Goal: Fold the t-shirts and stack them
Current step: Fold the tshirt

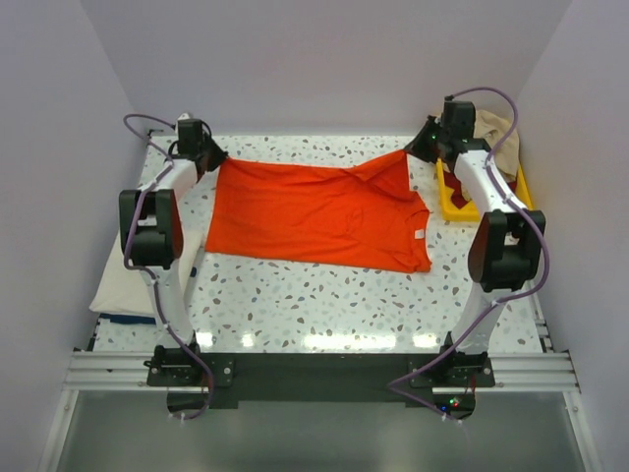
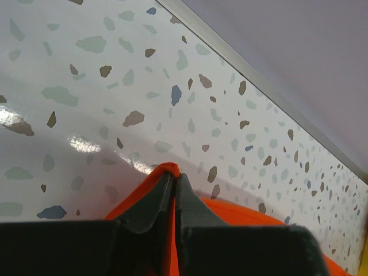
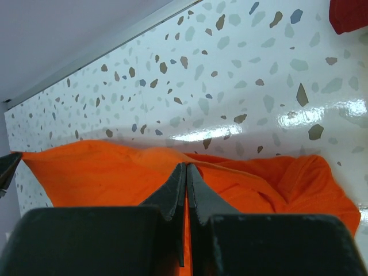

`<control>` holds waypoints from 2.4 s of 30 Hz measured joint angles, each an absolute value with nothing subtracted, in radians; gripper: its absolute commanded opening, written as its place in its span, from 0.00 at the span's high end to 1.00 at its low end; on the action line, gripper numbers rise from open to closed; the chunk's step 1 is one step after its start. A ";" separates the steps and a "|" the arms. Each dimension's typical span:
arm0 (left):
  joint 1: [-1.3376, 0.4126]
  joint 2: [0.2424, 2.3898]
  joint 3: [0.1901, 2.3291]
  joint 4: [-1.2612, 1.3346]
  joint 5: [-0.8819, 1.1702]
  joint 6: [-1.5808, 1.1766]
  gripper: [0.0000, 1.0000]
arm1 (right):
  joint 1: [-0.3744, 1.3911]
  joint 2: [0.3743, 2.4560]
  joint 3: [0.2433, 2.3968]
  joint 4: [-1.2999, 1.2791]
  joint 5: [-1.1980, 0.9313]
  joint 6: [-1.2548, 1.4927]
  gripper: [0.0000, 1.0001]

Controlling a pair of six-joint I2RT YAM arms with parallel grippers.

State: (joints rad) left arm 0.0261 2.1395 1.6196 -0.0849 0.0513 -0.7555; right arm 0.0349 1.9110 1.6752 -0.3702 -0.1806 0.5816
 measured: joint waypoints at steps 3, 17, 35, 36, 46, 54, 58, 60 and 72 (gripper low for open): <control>0.026 2.149 1.620 -0.078 0.068 -0.756 1.00 | 0.031 1.911 1.675 -0.371 -0.186 0.579 1.00; 0.041 2.111 1.468 -0.044 0.098 -0.756 1.00 | 0.030 1.750 1.407 -0.354 -0.211 0.583 1.00; 0.059 1.972 1.323 -0.082 0.097 -0.755 1.00 | 0.030 1.517 1.168 -0.348 -0.227 0.591 1.00; 0.060 1.972 1.319 -0.089 0.096 -0.755 1.00 | 0.030 1.512 1.160 -0.349 -0.227 0.591 1.00; 0.075 1.969 1.279 -0.132 0.079 -0.755 1.00 | 0.030 1.482 1.138 -0.381 -0.220 0.587 1.00; 0.079 1.964 1.278 -0.146 0.075 -0.755 1.00 | 0.030 1.446 1.123 -0.399 -0.224 0.586 1.00; 0.079 1.959 1.278 -0.146 0.075 -0.755 1.00 | 0.031 1.417 1.077 -0.401 -0.229 0.587 1.00; 0.079 1.958 1.278 -0.146 0.076 -0.755 1.00 | 0.031 1.407 1.059 -0.400 -0.229 0.587 1.00; 0.079 1.893 1.216 -0.151 0.076 -0.755 1.00 | 0.031 1.362 1.023 -0.411 -0.227 0.583 1.00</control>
